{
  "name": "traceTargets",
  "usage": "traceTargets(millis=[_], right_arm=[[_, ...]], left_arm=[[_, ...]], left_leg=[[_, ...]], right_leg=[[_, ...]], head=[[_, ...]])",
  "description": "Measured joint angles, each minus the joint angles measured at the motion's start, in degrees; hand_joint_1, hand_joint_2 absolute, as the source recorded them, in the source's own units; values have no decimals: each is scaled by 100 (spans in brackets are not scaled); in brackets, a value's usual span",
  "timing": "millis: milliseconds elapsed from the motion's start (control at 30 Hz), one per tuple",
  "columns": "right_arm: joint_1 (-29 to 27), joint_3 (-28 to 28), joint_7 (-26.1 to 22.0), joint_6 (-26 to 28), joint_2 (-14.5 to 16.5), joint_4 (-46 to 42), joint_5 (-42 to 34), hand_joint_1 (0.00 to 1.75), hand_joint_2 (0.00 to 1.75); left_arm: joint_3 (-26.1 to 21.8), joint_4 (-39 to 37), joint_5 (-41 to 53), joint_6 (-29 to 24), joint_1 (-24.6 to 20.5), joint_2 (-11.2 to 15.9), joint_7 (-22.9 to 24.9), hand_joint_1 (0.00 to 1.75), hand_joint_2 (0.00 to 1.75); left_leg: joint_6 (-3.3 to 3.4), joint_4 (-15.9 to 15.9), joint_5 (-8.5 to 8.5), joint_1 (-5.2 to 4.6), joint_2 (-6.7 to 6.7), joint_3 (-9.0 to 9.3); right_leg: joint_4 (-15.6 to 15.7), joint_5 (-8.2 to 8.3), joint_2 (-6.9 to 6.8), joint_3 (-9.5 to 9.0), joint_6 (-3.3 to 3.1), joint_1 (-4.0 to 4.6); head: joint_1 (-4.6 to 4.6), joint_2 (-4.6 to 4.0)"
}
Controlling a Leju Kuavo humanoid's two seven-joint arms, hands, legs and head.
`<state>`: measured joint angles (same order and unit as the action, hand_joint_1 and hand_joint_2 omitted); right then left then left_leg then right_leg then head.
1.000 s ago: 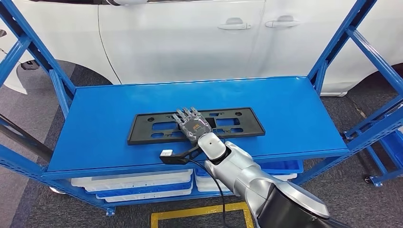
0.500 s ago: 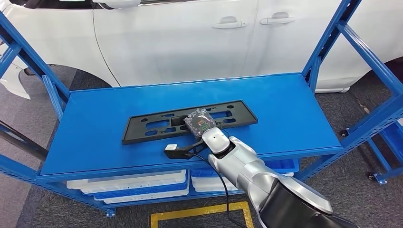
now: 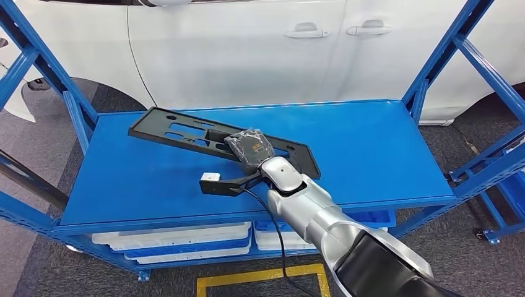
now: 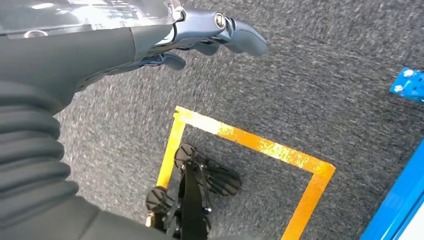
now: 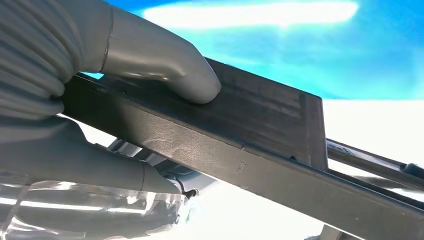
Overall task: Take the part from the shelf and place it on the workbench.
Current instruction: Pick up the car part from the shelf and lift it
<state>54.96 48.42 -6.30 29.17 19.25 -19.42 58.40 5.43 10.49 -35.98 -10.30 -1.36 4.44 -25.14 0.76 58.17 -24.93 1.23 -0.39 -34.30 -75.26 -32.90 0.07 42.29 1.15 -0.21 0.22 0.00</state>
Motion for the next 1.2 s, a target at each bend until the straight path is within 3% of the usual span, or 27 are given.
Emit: traceTargets(millis=[33, 100, 167, 267, 333, 367, 467, 500, 533, 567, 600, 667, 833, 900, 967, 1000, 1033, 1067, 1133, 1200], right_arm=[[-26, -136, -240, -34, 3, -111, -326, 175, 175], [-72, -440, -817, -234, 13, -403, -1169, 175, 175], [-128, -788, -1486, -685, 29, -793, -2254, 175, 175], [-439, -1384, -2203, -1846, 26, -1687, -4000, 175, 175], [-821, -1728, -2242, -2708, -19, -2511, -4939, 175, 175], [-1014, -1861, -2205, -3062, -62, -2946, -5335, 175, 175], [-1537, -2211, -2160, -3682, -289, -4236, -6294, 175, 175], [-1695, -2323, -2155, -3783, -381, -4629, -6529, 175, 175], [-1833, -2428, -2139, -3872, -470, -4991, -6725, 175, 175], [-1952, -2526, -2114, -3959, -553, -5336, -6891, 175, 175], [-2050, -2612, -2086, -4040, -625, -5639, -7022, 175, 175], [-2189, -2751, -2036, -4202, -745, -6144, -7218, 175, 175], [-2474, -2942, -1920, -4625, -970, -7004, -7645, 175, 175], [-2579, -2979, -1934, -4785, -1038, -7273, -7787, 175, 175], [-2747, -2989, -1981, -4928, -1094, -7515, -7879, 175, 175], [-2855, -2988, -2008, -4981, -1114, -7626, -7904, 175, 175], [-2964, -2987, -2029, -5023, -1132, -7734, -7915, 175, 175], [-3058, -2985, -2044, -5055, -1149, -7838, -7917, 175, 175], [-3187, -2980, -2077, -5120, -1185, -8035, -7919, 175, 175], [-3289, -2978, -2121, -5203, -1225, -8192, -7948, 175, 175]], left_arm=[[-12, 0, -1, -5, 2, -7, -10, 0, 175], [-36, 0, -3, -51, 2, -28, -85, 0, 175], [-76, 0, -40, -115, 0, -55, -235, 0, 175], [-180, 0, -135, -236, 5, -90, -574, 0, 175], [-267, 1, -184, -320, 21, -121, -907, 0, 175], [-317, 1, -199, -326, 31, -132, -1076, 0, 175], [-424, 0, -170, -300, 59, -150, -1287, 0, 175], [-439, 0, -154, -295, 74, -158, -1263, 0, 175], [-454, 0, -141, -276, 93, -168, -1233, 0, 175], [-470, 0, -135, -248, 111, -176, -1205, 0, 175], [-487, 0, -132, -222, 124, -181, -1185, 0, 175], [-517, 0, -107, -193, 123, -188, -1176, 0, 175], [-542, 0, -61, -187, 95, -212, -1203, 0, 175], [-558, 0, -79, -210, 92, -221, -1204, 0, 175], [-584, 0, -104, -260, 93, -227, -1200, 0, 175], [-598, 0, -112, -282, 95, -230, -1198, 0, 175], [-612, 0, -118, -299, 96, -233, -1195, 0, 175], [-627, 0, -120, -312, 97, -236, -1193, 0, 175], [-656, 0, -120, -334, 95, -249, -1188, 0, 175], [-678, 0, -115, -364, 91, -261, -1175, 0, 175]], left_leg=[[-3, 4, -4, 0, -8, 3], [-21, 7, -15, -3, -19, 17], [-62, 3, -26, -13, -17, 22], [-160, -36, -29, -13, -11, 48], [-201, 59, -129, -14, -3, 26], [-213, 259, -263, -15, 1, -55], [-247, 1357, -781, -5, 7, -560], [-258, 1571, -820, -1, 9, -664], [-263, 1545, -737, 2, 11, -652], [-264, 1281, -554, 8, 13, -524], [-261, 867, -342, 15, 16, -326], [-228, 205, -120, 5, 13, -5], [-49, 19, -88, -3, 1, 77], [7, -9, -64, 10, 9, 82], [25, -11, -59, 7, 9, 73], [27, -9, -59, 6, 6, 71], [27, -7, -60, 5, 2, 72], [25, -3, -62, 5, -2, 73], [8, 3, -69, -1, -9, 80], [-42, 1, -76, -15, -10, 84]], right_leg=[[115, 125, 0, -36, -11, -2], [909, 550, 1, -380, -74, 10], [1585, 799, -4, -684, -135, 49], [1763, 823, -11, -767, -182, 77], [1852, 857, -24, -823, -232, 46], [1893, 873, -35, -849, -253, 29], [1904, 869, -75, -859, -280, 39], [1896, 861, -84, -860, -281, 41], [1881, 850, -81, -861, -275, 40], [1857, 833, -70, -862, -262, 33], [1823, 810, -55, -861, -241, 26], [1747, 769, -23, -833, -184, 38], [1639, 697, -3, -782, -44, 36], [1143, 395, -4, -562, 18, 12], [337, 36, -5, -182, 61, -6], [66, -38, -5, -51, 71, -13], [22, 5, -5, -28, 71, -18], [229, 153, -5, -127, 62, -20], [1097, 535, -4, -555, 13, -12], [1684, 721, -4, -834, -44, 21]], head=[[1, 0], [2, 0], [-5, 0], [-8, 0], [-14, 0], [-22, 0], [-41, 0], [-41, 0], [-41, 0], [-41, 0], [-41, 0], [-46, 0], [-32, 0], [-13, 0], [-2, 0], [-2, 0], [-2, 0], [-1, 0], [-2, 0], [-1, 0]])
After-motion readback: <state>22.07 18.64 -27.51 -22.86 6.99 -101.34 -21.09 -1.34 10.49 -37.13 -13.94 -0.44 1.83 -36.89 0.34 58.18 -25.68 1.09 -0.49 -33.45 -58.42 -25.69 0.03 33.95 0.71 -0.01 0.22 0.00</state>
